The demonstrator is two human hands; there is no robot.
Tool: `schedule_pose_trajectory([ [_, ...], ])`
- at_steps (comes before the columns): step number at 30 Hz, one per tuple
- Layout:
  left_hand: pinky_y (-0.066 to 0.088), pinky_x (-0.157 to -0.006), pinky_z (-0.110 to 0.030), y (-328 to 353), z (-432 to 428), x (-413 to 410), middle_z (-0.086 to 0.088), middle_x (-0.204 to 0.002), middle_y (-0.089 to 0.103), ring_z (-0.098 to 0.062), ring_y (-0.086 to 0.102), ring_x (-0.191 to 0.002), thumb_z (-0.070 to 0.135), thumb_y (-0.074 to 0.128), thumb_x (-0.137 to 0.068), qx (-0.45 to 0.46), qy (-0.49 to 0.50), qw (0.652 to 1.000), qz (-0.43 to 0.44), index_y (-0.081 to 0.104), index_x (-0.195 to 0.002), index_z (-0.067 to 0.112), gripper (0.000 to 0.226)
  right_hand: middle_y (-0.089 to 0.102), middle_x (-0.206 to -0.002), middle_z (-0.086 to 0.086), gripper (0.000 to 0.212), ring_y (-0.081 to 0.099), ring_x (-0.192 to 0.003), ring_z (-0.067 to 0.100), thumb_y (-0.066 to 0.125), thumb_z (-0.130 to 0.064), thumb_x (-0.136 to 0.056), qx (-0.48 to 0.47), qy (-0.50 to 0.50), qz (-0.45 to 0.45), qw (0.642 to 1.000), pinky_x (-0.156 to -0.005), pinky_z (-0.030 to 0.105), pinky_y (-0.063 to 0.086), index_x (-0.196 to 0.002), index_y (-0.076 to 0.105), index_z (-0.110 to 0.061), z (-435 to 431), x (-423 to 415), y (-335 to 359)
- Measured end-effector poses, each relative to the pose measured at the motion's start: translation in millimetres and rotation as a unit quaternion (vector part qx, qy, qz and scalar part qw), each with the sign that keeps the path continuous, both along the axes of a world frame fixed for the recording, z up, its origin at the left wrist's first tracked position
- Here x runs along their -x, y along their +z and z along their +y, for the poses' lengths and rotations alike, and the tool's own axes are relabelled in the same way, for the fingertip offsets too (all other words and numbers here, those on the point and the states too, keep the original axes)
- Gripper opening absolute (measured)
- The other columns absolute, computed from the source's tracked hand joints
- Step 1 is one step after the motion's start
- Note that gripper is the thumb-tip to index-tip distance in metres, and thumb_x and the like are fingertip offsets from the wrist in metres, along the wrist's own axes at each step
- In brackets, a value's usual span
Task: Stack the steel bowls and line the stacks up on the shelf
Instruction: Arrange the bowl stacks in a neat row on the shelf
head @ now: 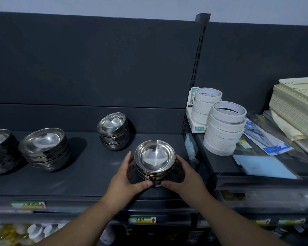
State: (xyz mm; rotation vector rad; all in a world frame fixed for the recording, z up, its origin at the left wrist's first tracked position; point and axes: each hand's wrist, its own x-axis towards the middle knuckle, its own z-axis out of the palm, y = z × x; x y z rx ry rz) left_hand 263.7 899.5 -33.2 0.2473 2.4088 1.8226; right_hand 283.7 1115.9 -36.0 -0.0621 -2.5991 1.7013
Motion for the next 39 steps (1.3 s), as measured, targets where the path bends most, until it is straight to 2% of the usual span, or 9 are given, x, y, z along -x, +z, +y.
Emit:
schedule_pose_trajectory([
  [2, 0.038, -0.111, -0.030, -7.2, 2.3, -3.2, 0.012, -0.142, 0.047, -0.001, 0.049, -0.126, 0.018, 0.088, -0.061, 0.000, -0.010, 1.000, -0.008, 0.019, -0.150, 0.031, 0.113, 0.059, -0.131, -0.016, 0.092, 0.052, -0.123, 0.000, 0.089, -0.025, -0.062, -0.014, 0.000, -0.014, 1.000, -0.110, 0.034, 0.042, -0.141, 0.043, -0.034, -0.4, -0.3, -5.1],
  [5, 0.046, -0.093, -0.010, -13.8, 6.8, -2.0, 0.009, -0.135, 0.052, 0.006, 0.057, -0.107, 0.003, 0.082, -0.070, -0.001, 0.002, 1.000, -0.011, 0.025, -0.148, 0.030, 0.101, 0.061, -0.126, -0.014, 0.082, 0.055, -0.120, 0.004, 0.086, -0.022, -0.068, -0.035, -0.007, -0.013, 0.999, -0.109, 0.034, 0.043, -0.139, 0.046, -0.034, -4.0, 2.0, -6.4],
  [10, 0.046, -0.102, -0.029, -17.4, 6.1, 10.3, 0.007, -0.137, 0.052, -0.001, 0.059, -0.111, 0.004, 0.081, -0.070, 0.003, 0.020, 1.000, -0.012, 0.025, -0.147, 0.034, 0.100, 0.063, -0.123, -0.012, 0.080, 0.058, -0.115, 0.006, 0.084, -0.022, -0.071, -0.053, -0.011, -0.012, 0.998, -0.106, 0.032, 0.045, -0.140, 0.045, -0.033, -11.5, 12.1, -5.9],
  [15, 0.046, -0.103, -0.031, -16.9, 9.1, 21.1, 0.007, -0.134, 0.054, -0.003, 0.059, -0.111, 0.003, 0.080, -0.071, 0.012, 0.029, 0.999, -0.015, 0.024, -0.147, 0.033, 0.100, 0.064, -0.124, -0.009, 0.079, 0.058, -0.115, 0.008, 0.083, -0.021, -0.073, -0.071, -0.024, -0.015, 0.997, -0.106, 0.031, 0.044, -0.141, 0.045, -0.030, -15.2, 21.6, -4.2],
  [22, 0.040, -0.110, -0.036, -14.3, 4.2, 22.0, 0.007, -0.142, 0.048, -0.009, 0.050, -0.125, 0.017, 0.084, -0.069, 0.061, 0.034, 0.997, -0.031, 0.025, -0.147, 0.033, 0.099, 0.058, -0.133, -0.004, 0.082, 0.055, -0.120, 0.011, 0.082, -0.022, -0.073, -0.113, -0.025, -0.060, 0.991, -0.101, 0.020, 0.040, -0.144, 0.041, -0.021, -16.2, 17.3, 3.0],
  [25, 0.038, -0.110, -0.033, -13.2, -4.9, 14.0, 0.002, -0.146, 0.041, -0.016, 0.045, -0.130, 0.028, 0.084, -0.068, 0.134, 0.060, 0.988, -0.042, 0.026, -0.148, 0.024, 0.098, 0.061, -0.127, 0.000, 0.064, 0.056, -0.115, 0.014, 0.080, -0.029, -0.074, -0.179, -0.022, -0.085, 0.980, -0.090, 0.016, 0.039, -0.131, 0.053, -0.017, -16.5, 5.2, 4.7],
  [30, 0.036, -0.108, -0.027, -2.7, -28.7, -2.8, -0.008, -0.146, 0.040, -0.022, 0.044, -0.131, 0.039, 0.081, -0.069, 0.247, 0.083, 0.964, -0.048, 0.031, -0.147, 0.016, 0.095, 0.064, -0.119, -0.003, 0.049, 0.058, -0.108, 0.010, 0.074, -0.040, -0.078, -0.257, 0.041, -0.102, 0.960, -0.087, 0.014, 0.041, -0.121, 0.062, -0.021, -26.8, -11.8, 11.6],
  [33, 0.031, -0.108, -0.025, 7.8, -45.9, -10.4, -0.008, -0.147, 0.039, -0.022, 0.040, -0.134, 0.040, 0.078, -0.073, 0.294, 0.088, 0.951, -0.041, 0.033, -0.145, 0.014, 0.089, 0.064, -0.113, -0.006, 0.052, 0.059, -0.109, 0.008, 0.073, -0.040, -0.079, -0.261, 0.100, -0.094, 0.955, -0.091, 0.015, 0.043, -0.126, 0.059, -0.022, -43.3, -16.4, 21.5],
  [39, 0.028, -0.109, -0.024, 29.7, -83.6, -11.4, -0.008, -0.149, 0.038, -0.020, 0.038, -0.136, 0.038, 0.075, -0.077, 0.324, 0.138, 0.936, -0.018, 0.033, -0.146, 0.014, 0.085, 0.055, -0.135, -0.001, 0.063, 0.053, -0.122, 0.012, 0.071, -0.041, -0.083, -0.253, 0.186, -0.041, 0.948, -0.103, 0.022, 0.042, -0.139, 0.048, -0.022, -85.3, -1.3, 61.6],
])
